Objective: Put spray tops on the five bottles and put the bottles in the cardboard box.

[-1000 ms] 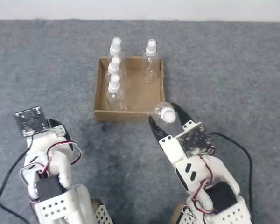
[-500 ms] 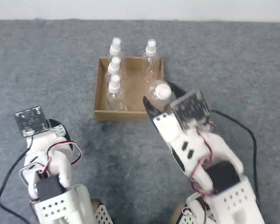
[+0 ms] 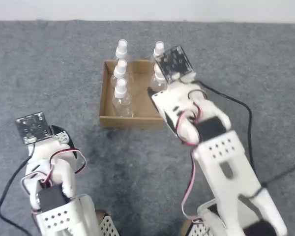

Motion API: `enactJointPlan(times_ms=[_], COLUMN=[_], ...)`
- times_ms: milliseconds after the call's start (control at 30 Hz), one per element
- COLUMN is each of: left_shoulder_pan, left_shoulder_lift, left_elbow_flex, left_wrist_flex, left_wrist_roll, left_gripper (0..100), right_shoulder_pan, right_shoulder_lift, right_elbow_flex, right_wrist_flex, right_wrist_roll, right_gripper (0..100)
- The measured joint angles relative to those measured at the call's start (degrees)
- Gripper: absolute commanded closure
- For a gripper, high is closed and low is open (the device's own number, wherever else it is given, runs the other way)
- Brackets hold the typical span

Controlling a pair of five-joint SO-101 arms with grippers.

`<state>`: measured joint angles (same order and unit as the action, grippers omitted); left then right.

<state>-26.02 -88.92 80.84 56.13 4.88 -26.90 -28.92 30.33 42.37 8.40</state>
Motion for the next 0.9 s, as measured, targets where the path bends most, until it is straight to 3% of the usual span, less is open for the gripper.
enactJointPlan(times_ms=[900], left_shoulder_pan=[-0.1], left_shoulder_lift=[0.0], left_elbow_flex=[0.2], left_wrist_flex=[0.0], left_wrist_roll=[0.0], left_gripper=[98], right_shoulder_pan=[0.5], right_shoulder_lift=[26.5], right_elbow_flex=[-2.3], right_wrist_flex=[-15.4], right_wrist_roll=[-5.6], right_gripper=[98.9])
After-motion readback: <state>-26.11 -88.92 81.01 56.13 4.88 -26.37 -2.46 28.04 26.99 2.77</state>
